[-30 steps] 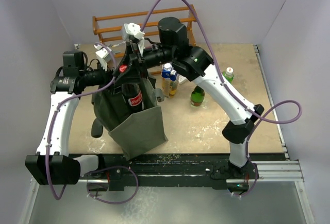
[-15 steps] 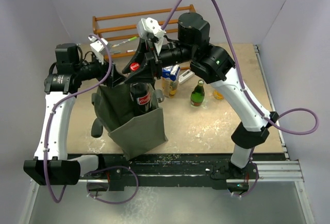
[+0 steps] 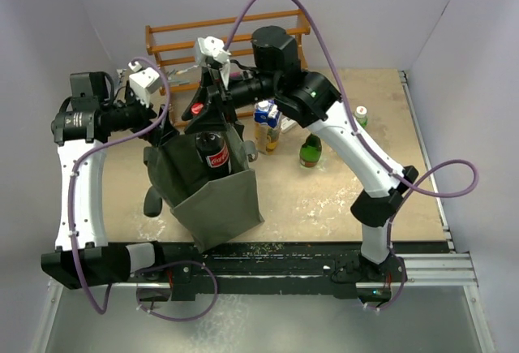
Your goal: Place the beverage into the canvas bag
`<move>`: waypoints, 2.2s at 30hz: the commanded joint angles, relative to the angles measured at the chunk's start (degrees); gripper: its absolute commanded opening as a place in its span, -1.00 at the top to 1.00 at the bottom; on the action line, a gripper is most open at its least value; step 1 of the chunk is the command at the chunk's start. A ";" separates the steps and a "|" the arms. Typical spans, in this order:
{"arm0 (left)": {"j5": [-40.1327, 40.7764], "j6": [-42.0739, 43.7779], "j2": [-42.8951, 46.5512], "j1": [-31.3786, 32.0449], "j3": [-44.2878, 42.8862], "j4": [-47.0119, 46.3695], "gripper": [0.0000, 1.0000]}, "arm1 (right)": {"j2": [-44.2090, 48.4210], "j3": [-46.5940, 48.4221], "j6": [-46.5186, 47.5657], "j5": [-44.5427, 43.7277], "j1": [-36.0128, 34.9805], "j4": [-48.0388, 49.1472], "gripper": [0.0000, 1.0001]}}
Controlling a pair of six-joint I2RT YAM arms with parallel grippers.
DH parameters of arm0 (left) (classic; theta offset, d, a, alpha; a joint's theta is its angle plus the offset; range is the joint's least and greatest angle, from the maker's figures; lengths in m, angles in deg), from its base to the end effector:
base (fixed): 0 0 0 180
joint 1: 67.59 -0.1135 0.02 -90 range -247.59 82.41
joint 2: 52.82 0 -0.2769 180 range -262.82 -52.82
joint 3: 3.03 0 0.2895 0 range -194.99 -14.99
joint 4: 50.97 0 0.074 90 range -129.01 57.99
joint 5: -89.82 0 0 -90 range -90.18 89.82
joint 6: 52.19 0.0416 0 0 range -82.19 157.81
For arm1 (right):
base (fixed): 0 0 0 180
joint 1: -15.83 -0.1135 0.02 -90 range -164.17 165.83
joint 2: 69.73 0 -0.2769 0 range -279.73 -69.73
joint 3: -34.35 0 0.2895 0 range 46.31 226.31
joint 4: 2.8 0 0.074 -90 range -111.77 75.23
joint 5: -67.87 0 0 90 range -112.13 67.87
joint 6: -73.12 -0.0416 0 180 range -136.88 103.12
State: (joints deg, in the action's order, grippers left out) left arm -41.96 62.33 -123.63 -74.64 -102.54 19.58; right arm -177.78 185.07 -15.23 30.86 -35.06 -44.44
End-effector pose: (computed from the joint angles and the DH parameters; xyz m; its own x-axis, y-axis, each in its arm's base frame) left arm 0.2626 0.0045 0.4440 -0.4360 0.2579 -0.8622 0.6397 0.7627 -0.0953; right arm 0.2377 0.3450 0.5748 0.0393 0.0208 -0.9990 -0.9700 -0.2393 -0.0431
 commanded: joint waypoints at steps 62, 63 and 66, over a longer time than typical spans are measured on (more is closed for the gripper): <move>-9.11 -12.38 -1.13 -1.74 7.00 -5.41 1.00 | -7.47 -3.38 -2.18 5.51 -3.69 32.56 1.00; -9.15 -12.36 -1.06 -1.74 6.99 -5.41 1.00 | -7.68 -3.52 -0.75 5.68 -3.69 31.80 1.00; -9.27 -12.04 -1.01 -1.74 7.03 -5.18 1.00 | -8.32 -3.58 4.40 4.84 -3.60 29.75 1.00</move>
State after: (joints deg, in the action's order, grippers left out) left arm -47.99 51.64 -125.55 -76.21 -95.63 16.28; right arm -189.94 177.85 -17.44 34.53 -38.86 -22.51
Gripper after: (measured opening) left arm 0.009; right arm 0.347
